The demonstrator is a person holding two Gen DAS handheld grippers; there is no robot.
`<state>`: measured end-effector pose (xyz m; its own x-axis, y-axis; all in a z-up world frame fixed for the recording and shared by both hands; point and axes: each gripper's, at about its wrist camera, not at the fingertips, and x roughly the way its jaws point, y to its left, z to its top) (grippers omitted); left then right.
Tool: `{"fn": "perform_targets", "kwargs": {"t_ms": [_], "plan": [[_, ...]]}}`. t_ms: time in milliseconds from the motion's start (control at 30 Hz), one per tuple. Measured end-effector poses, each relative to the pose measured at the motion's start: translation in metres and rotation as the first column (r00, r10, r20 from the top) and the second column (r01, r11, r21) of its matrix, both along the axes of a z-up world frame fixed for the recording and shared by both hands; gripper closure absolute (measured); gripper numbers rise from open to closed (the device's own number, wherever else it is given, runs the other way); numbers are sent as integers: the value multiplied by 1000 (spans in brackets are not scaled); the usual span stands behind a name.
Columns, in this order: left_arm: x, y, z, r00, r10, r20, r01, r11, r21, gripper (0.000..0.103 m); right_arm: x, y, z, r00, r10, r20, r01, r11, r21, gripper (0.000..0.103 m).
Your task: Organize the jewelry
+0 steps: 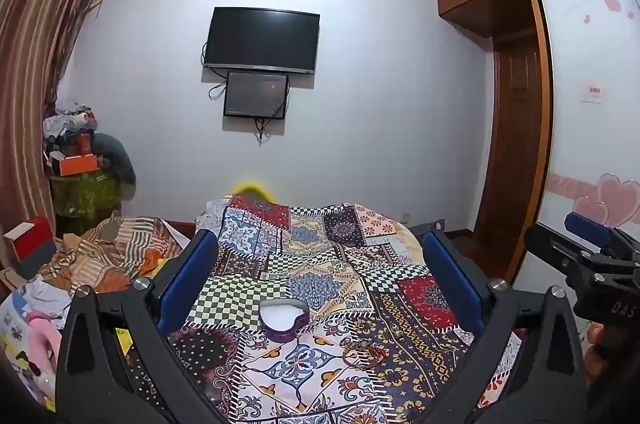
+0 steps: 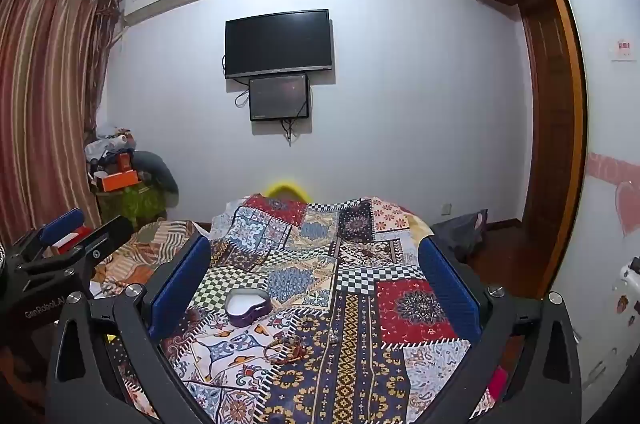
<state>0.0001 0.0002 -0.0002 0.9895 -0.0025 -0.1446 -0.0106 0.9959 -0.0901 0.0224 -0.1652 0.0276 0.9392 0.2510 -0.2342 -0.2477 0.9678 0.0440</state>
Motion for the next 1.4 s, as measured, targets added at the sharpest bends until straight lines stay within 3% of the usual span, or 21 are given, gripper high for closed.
{"fn": "perform_targets", "kwargs": {"t_ms": [267, 500, 1400], "plan": [[4, 2, 6, 999, 5, -39, -5, 1000, 2, 0, 0, 0, 2, 1000, -3, -4, 3, 1000, -4, 0], [11, 7, -11, 999, 11, -40, -11, 1000, 0, 0, 0, 5, -15, 1000, -4, -8, 4, 1000, -9, 0], [17, 8, -17, 998, 11, -61, -11, 1000, -2, 0, 5, 0, -7, 999, 2, -37, -2, 1000, -11, 0]]}}
